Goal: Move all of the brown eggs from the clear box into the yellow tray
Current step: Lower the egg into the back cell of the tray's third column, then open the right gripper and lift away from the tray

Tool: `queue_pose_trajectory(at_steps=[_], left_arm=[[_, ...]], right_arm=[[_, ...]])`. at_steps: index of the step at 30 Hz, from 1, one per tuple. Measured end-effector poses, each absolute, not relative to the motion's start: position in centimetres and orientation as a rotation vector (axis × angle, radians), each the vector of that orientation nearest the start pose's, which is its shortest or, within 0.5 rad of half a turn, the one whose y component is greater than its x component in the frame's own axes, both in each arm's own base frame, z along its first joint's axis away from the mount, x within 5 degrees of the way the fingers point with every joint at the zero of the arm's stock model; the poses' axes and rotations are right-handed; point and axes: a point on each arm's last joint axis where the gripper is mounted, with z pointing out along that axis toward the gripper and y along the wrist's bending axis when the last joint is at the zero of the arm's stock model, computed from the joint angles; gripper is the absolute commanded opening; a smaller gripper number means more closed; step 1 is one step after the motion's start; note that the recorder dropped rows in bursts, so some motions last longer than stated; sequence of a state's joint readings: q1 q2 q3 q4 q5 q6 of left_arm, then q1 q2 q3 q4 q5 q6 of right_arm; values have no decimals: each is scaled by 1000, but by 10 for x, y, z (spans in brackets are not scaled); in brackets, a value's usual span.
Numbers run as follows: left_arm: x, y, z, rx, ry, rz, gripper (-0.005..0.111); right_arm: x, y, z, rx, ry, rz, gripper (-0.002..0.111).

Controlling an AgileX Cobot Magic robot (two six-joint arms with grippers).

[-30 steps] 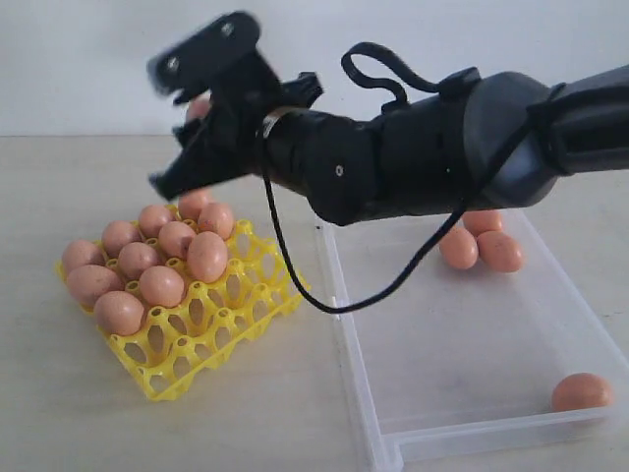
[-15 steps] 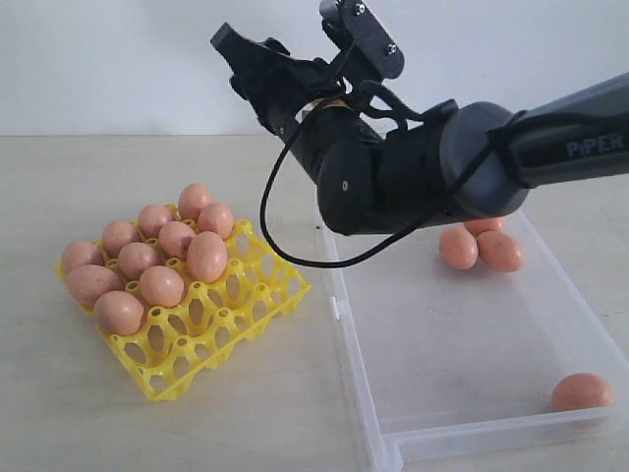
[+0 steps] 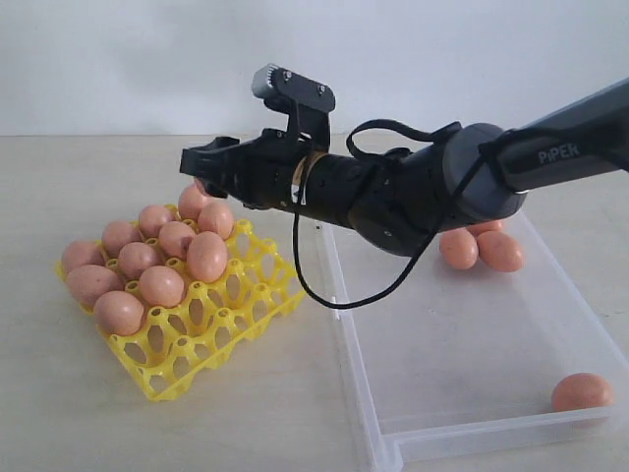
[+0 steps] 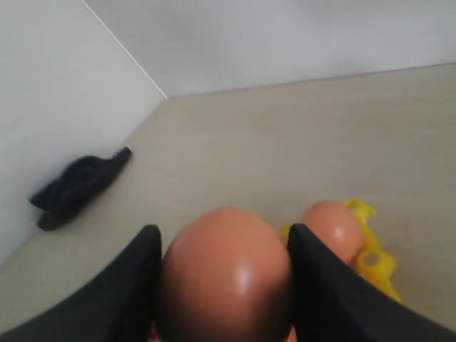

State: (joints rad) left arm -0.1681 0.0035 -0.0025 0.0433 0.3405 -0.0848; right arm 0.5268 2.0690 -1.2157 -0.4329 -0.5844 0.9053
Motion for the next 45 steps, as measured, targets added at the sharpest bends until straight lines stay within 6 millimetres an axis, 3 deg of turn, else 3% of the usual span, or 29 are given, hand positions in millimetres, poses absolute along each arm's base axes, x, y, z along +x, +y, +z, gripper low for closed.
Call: queue_pose_trajectory(at_steps=[6,12,29,32,39,45], left_arm=[[53,-8,183,103,1824,-136,4],[53,-8,183,103,1824,-136,4],[53,-8,183,103,1824,-136,4],[53,-8,183,103,1824,-136,4],[53,-8,183,103,1824,-136,4],[53,-8,183,103,1824,-136,4]], right_arm=[[381,243,159,-221,1951,868,0],[382,244,126,-235,2030,835,0],[381,240,114,-280,2107,738,0],[381,239,113,-276,2116,730,8],[381,240,115,-284,2097,740,48],[382,243,120,-300,2035,782,51]])
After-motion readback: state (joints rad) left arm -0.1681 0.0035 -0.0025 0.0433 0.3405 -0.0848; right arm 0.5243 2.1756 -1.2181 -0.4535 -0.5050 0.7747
